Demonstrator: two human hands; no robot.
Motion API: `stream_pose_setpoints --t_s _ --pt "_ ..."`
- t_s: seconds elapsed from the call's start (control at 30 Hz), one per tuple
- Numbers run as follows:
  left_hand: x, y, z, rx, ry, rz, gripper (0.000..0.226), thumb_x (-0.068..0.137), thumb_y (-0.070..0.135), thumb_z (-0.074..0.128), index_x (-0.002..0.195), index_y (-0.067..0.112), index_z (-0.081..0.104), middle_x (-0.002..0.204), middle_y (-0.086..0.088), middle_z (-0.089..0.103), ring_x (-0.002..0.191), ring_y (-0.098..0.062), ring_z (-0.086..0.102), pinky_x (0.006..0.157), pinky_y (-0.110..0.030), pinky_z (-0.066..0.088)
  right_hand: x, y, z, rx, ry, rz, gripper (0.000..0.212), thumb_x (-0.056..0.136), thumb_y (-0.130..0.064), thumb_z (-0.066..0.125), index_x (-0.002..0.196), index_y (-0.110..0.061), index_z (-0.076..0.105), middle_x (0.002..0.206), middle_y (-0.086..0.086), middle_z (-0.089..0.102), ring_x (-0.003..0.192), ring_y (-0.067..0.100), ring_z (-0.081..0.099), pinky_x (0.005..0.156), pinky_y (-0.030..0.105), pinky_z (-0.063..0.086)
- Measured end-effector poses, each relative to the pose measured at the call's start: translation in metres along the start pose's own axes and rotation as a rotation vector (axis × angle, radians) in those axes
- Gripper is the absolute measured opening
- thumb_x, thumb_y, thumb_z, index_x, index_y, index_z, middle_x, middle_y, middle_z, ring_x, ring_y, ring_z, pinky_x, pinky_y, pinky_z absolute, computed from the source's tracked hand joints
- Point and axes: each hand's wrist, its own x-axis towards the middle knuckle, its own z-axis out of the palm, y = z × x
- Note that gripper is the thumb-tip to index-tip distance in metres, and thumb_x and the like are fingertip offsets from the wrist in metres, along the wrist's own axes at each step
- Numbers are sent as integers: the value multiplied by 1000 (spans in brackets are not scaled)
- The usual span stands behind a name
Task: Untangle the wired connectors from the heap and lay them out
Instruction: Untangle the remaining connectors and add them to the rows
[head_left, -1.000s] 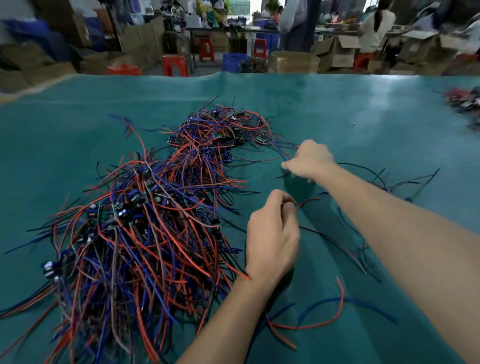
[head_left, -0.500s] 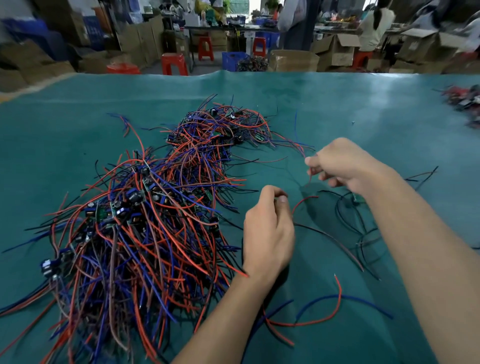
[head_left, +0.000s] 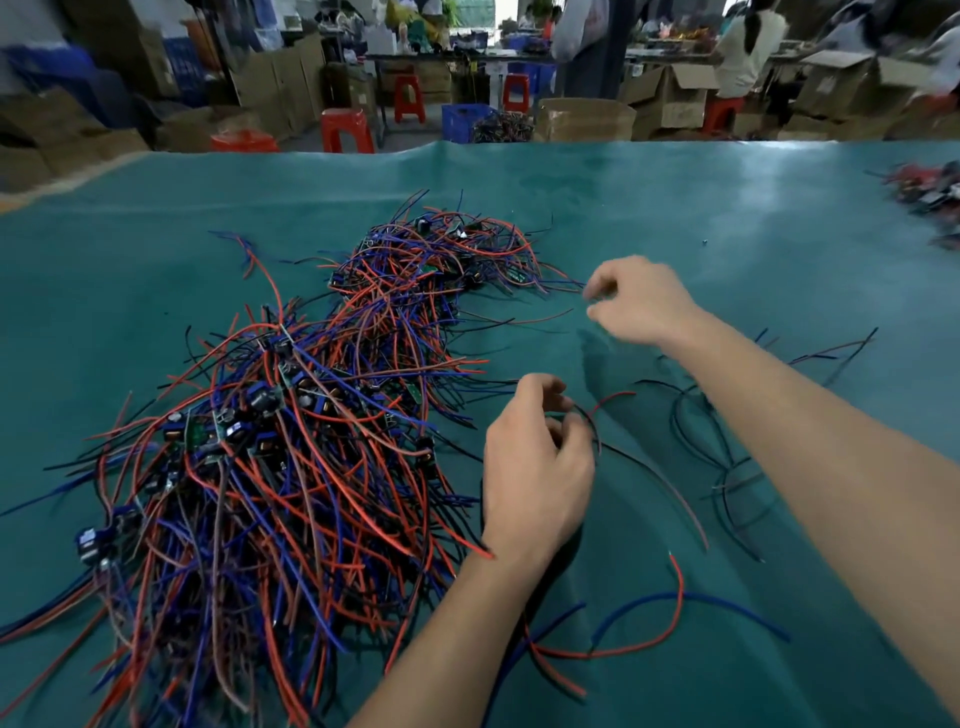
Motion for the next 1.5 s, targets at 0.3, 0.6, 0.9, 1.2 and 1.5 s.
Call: stream_pose_setpoints --t_s 0.3,0.6,0.9,1.2,1.5 --pt "1 -2 1 30 -3 -3 25 86 8 55 108 18 59 97 6 69 83 -15 63 84 -36 51 43 20 29 -25 31 83 34 88 -7 60 110 -24 79 121 13 73 114 34 65 100 37 53" --pt "1 -5 2 -3 21 2 11 95 19 55 104 19 61 89 0 71 80 -19 65 80 -39 51 -64 6 -5 755 242 204 9 63 -14 70 67 -9 77 70 15 74 54 14 63 45 24 45" --pt "-1 -4 1 -59 11 -40 30 103 41 45 92 17 60 77 -1 70 74 -22 66 73 -42 53 -139 2 6 969 -154 -27 16 68 -4 59 61 -8 73 58 12 62 47 16 51 43 22 34" --pt "1 0 0 -27 -25 -84 5 85 12 64 87 16 65 74 2 72 67 -12 67 69 -31 54 -138 14 16 757 -161 -82 11 65 -19 56 65 -9 60 45 1 54 38 17 40 44 20 32" --pt "-3 3 0 88 -120 67 21 68 29 58 78 17 73 58 3 62 55 -10 53 62 -27 47 -121 28 35 599 244 173 21 81 -40 78 97 -30 70 70 -7 72 67 8 65 76 31 52"
